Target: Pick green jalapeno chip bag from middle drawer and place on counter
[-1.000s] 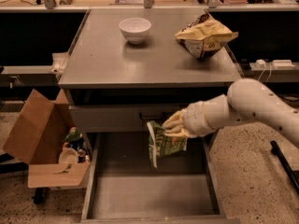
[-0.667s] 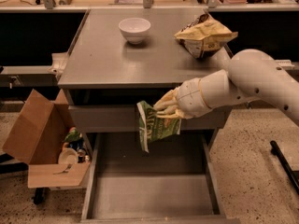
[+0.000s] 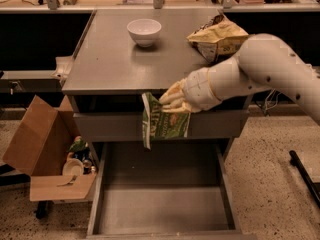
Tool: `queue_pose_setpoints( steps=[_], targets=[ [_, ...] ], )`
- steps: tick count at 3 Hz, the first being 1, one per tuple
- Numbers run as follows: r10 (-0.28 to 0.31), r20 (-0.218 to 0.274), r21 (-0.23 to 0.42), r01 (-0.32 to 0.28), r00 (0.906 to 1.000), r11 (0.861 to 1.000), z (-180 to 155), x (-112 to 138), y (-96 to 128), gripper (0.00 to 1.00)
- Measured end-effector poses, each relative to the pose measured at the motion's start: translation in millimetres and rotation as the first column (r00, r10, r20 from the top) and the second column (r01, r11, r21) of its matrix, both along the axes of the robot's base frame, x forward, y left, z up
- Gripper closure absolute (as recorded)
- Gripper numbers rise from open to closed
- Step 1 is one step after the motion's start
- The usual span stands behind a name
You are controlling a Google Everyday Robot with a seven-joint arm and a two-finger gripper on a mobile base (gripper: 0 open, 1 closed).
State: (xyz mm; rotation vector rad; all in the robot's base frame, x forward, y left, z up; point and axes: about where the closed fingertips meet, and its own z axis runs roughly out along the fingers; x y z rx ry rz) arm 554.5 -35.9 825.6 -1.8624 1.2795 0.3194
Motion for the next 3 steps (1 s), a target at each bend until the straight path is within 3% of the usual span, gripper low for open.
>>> queue_pose_setpoints(
  steps=[2, 3],
  targets=[
    [-0.028, 0.117, 0.106, 0.015, 0.9928, 0.994, 111, 92, 65, 1.0],
    [-0.078, 0.112, 0.151, 0.06, 0.9907, 0.987, 120, 125, 84, 1.0]
  ],
)
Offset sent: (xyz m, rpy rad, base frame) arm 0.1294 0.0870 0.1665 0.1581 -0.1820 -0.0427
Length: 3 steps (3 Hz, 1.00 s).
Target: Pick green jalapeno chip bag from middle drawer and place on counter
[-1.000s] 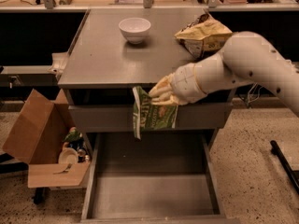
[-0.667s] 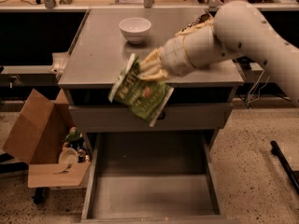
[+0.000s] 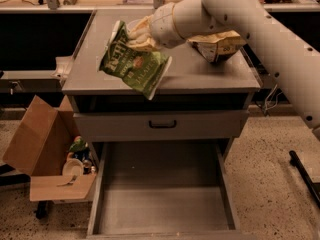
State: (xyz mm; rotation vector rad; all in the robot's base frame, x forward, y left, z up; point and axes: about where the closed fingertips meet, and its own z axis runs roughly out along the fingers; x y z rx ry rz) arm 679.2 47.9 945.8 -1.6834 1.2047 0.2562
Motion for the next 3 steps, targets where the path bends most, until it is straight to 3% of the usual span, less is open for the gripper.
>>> queue_pose_setpoints(
  steps=[2, 3],
  targets=[
    [-0.096, -0.09, 0.052, 0.101, 0.9913, 0.994, -28, 46, 11, 1.0],
    [-0.099, -0.096, 0.053, 0.104, 0.9904, 0.993, -29, 46, 11, 0.82]
  ],
)
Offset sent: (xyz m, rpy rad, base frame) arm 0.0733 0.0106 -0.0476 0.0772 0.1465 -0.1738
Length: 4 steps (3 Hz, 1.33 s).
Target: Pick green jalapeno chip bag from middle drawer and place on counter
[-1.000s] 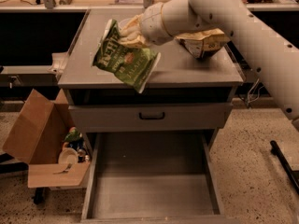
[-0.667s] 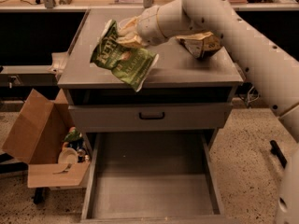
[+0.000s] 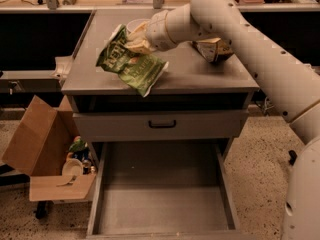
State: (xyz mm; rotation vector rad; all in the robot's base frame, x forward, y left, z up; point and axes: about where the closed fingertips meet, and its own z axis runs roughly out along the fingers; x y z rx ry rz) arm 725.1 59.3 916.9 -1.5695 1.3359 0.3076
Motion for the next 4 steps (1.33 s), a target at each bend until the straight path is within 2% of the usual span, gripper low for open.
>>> queue_pose_setpoints(
  steps=[3, 4],
  targets=[
    [0.0, 0.0, 0.0, 0.0, 1.0, 1.0, -0.1, 0.0, 0.1, 0.1],
    [0.0, 0.0, 0.0, 0.0, 1.0, 1.0, -0.1, 0.0, 0.1, 0.0]
  ],
)
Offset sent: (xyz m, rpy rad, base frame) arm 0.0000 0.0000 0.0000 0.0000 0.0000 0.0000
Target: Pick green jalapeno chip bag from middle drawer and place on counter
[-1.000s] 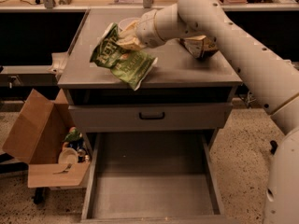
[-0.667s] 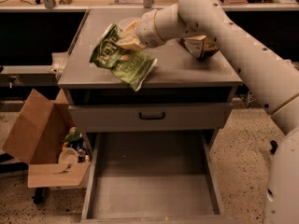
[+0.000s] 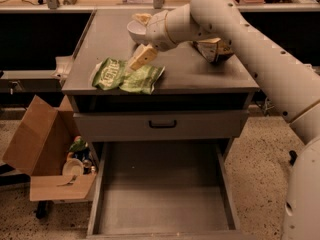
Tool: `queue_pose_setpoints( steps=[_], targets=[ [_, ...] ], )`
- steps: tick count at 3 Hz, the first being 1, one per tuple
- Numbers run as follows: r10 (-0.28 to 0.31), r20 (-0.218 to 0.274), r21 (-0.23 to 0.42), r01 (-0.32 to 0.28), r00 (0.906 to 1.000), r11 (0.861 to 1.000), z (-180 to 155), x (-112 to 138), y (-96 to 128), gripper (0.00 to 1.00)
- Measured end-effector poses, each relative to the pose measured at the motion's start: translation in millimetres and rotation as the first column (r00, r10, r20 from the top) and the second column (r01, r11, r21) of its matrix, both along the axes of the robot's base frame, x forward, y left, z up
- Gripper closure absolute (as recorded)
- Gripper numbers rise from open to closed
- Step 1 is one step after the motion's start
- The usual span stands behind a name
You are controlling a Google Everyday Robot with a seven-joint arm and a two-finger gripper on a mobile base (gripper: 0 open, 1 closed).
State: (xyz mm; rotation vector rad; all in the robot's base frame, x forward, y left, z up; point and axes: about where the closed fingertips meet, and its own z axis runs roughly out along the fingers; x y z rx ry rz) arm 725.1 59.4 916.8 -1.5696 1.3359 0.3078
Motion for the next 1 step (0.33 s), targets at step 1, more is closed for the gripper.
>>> queue_pose_setpoints(
  steps=[1],
  targets=[
    [0.0, 0.0, 0.0, 0.0, 1.0, 1.0, 0.0, 0.0, 0.0, 0.0]
  ],
)
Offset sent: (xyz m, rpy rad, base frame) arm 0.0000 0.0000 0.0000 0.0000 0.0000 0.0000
